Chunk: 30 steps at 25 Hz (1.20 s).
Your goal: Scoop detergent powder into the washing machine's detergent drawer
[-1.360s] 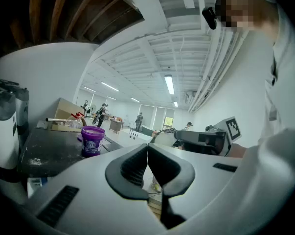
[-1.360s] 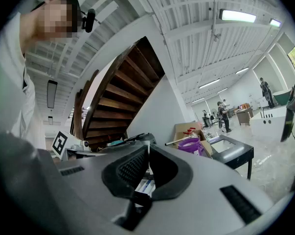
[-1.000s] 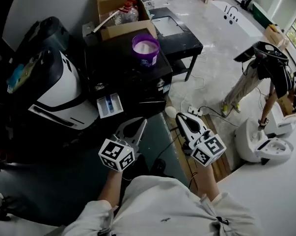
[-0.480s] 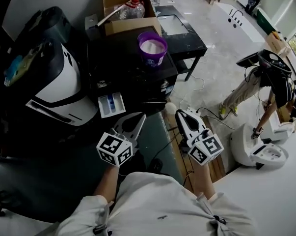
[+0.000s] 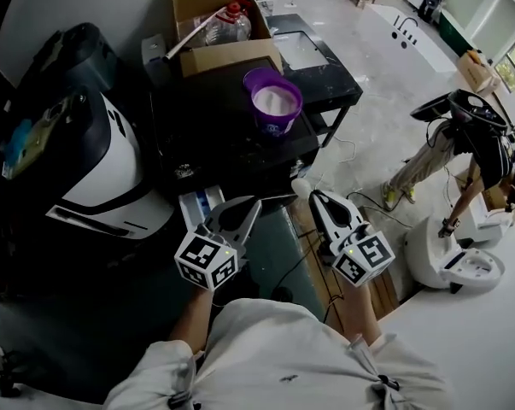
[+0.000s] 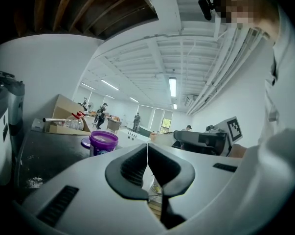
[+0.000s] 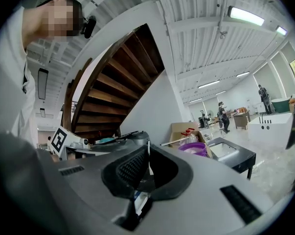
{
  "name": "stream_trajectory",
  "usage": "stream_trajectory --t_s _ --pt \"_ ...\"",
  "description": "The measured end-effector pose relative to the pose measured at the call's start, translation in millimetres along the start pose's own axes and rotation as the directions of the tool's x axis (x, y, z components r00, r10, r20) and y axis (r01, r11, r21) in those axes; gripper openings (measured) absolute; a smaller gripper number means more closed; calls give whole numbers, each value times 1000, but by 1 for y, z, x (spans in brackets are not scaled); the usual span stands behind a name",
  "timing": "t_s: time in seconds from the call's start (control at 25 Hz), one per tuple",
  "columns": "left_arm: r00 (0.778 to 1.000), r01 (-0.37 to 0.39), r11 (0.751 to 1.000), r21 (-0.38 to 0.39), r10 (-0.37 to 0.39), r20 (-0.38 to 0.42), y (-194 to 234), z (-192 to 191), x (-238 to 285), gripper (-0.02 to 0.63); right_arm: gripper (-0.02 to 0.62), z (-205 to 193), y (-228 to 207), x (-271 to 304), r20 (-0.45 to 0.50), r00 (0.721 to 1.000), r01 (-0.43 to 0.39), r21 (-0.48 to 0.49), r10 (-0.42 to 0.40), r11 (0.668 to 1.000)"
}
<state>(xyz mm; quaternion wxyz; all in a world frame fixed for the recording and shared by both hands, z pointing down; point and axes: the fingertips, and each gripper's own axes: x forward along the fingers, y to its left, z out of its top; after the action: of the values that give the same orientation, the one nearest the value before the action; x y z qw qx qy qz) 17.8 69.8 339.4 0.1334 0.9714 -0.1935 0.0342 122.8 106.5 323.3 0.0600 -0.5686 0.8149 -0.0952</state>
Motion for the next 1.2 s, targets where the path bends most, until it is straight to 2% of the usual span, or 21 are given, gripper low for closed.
stream_trajectory --t_s 0.32,0.76,1.2 --pt "999 34 999 -14 -34 -6 46 12 15 20 14 4 -8 41 -11 999 37 -12 -37 999" --pt "993 114 993 -15 -115 -37 81 18 23 20 14 8 -9 81 12 994 110 -16 -110 994" --pt "990 123 991 -44 -126 -67 95 10 41 20 14 6 -19 98 7 995 96 -2 -96 995"
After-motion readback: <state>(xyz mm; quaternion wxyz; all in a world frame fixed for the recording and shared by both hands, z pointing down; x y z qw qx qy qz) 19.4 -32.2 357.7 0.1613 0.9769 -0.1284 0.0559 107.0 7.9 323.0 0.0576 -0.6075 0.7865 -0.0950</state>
